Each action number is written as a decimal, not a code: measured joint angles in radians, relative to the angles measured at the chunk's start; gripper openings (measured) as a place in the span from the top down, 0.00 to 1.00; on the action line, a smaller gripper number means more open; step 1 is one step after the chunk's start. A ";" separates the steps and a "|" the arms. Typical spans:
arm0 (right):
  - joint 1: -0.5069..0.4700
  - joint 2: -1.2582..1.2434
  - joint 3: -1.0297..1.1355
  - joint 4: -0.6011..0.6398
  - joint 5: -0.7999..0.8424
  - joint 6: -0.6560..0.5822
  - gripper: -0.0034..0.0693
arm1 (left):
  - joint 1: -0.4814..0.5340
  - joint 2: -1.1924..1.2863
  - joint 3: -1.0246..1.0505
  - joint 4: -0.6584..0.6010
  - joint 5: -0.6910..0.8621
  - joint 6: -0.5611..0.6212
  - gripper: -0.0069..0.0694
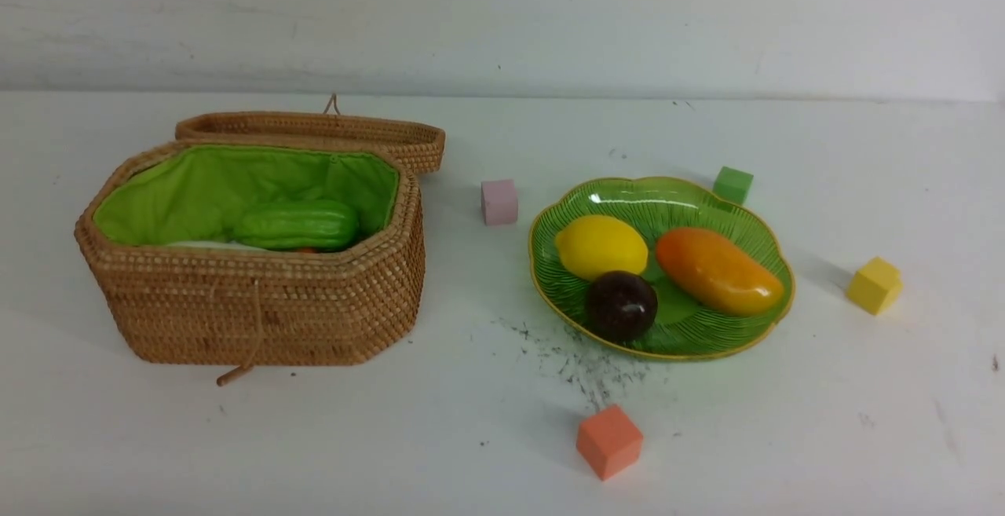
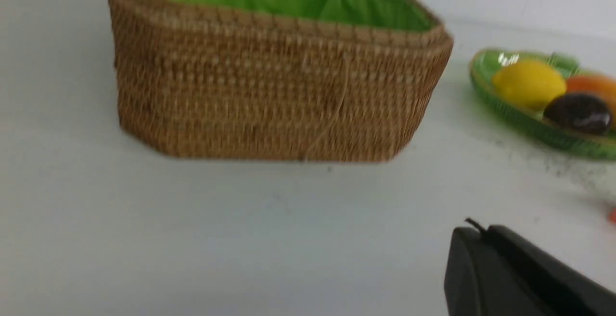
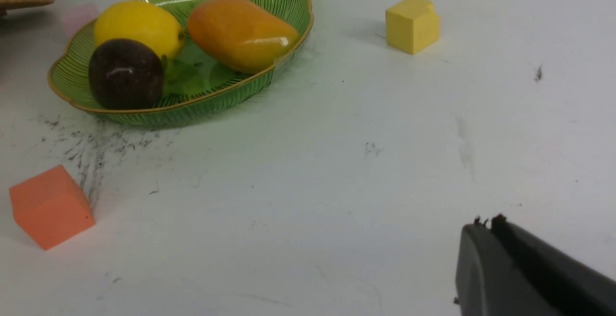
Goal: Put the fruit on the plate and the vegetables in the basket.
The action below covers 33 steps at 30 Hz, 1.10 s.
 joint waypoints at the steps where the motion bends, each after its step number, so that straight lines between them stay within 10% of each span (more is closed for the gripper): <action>1: -0.001 0.000 0.000 0.000 0.000 0.000 0.92 | 0.001 0.000 0.003 -0.001 0.038 0.001 0.93; 33: -0.001 0.000 0.000 0.000 0.000 0.002 0.88 | 0.001 0.000 0.002 -0.005 0.070 -0.070 0.93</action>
